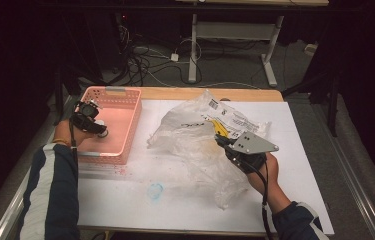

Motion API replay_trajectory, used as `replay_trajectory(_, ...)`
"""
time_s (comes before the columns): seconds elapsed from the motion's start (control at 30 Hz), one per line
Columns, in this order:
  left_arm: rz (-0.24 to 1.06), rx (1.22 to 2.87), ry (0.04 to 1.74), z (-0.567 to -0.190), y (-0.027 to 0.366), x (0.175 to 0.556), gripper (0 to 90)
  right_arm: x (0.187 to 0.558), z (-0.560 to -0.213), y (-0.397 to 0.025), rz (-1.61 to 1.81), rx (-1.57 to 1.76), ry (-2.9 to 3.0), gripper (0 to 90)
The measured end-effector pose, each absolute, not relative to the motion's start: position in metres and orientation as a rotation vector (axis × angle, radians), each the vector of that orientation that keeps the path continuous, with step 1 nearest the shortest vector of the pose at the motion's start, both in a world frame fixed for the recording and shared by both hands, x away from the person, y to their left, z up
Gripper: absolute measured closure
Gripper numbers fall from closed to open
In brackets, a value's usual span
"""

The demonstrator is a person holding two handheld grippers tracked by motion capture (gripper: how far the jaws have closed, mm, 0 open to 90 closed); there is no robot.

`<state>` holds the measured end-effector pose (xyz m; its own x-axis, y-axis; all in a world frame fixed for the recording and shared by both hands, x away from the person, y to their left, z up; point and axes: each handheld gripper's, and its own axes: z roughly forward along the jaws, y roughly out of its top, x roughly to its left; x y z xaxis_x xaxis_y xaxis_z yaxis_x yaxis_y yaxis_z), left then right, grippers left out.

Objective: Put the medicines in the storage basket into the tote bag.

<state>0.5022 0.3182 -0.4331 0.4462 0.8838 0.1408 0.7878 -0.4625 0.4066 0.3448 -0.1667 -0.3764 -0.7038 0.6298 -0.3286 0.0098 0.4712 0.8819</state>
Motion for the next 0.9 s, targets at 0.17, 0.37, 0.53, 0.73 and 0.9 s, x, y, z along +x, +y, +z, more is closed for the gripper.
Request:
replay_trajectory(0.17, 0.503, 2.406, 1.44, -0.436, 0.318, 0.504, 46.7, 0.345, -0.377, -0.168, 1.239, 0.53, 2.076, 90.0)
replay_trajectory(0.37, 0.513, 2.409, 1.404, -0.435, 0.317, 0.503, 48.3, 0.346, -0.376, -0.171, 1.243, 0.547, 2.075, 90.0)
replay_trajectory(0.53, 0.584, 2.353, 1.33, -0.421, 0.312, 0.493, 48.4, 0.346, -0.375, -0.17, 1.237, 0.546, 2.072, 90.0)
replay_trajectory(0.73, 0.693, 2.247, 1.172, -0.398, 0.3, 0.462, 48.5, 0.348, -0.372, -0.164, 1.211, 0.578, 2.044, 90.0)
replay_trajectory(0.9, 0.787, 2.142, 1.015, -0.382, 0.282, 0.418, 48.5, 0.347, -0.372, -0.159, 1.188, 0.574, 2.05, 90.0)
